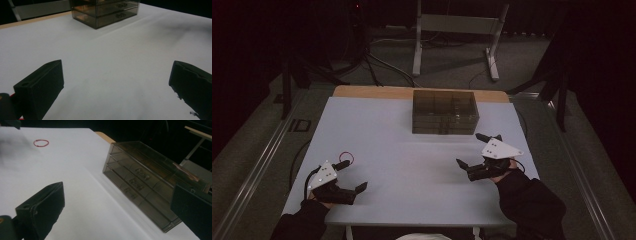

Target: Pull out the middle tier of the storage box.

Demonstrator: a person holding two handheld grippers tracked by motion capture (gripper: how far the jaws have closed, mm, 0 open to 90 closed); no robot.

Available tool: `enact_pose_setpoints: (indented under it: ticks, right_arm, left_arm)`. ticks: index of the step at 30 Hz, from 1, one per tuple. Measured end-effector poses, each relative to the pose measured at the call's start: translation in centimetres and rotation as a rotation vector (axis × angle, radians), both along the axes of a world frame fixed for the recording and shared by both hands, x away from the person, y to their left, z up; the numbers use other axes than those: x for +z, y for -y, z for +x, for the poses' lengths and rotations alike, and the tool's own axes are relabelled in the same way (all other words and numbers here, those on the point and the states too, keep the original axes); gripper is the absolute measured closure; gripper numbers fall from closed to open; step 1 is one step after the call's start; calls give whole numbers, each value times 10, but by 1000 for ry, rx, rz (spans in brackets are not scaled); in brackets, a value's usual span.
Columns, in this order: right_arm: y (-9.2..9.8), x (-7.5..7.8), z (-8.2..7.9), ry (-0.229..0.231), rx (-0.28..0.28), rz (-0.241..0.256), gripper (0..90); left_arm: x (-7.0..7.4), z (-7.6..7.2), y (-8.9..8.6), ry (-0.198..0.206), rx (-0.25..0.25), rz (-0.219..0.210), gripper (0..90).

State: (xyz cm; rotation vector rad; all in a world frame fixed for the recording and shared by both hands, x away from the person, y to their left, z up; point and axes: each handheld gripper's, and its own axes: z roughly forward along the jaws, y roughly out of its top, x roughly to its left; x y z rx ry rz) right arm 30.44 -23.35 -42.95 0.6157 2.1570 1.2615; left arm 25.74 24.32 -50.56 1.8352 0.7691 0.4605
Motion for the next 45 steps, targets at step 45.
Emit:
enact_pose_setpoints:
  ticks: [45]
  right_arm:
    - [-35, 2, 43, 166, -17, -305, 1]
  left_arm:
    - [0, -2, 2, 4, -8, 13, 12]
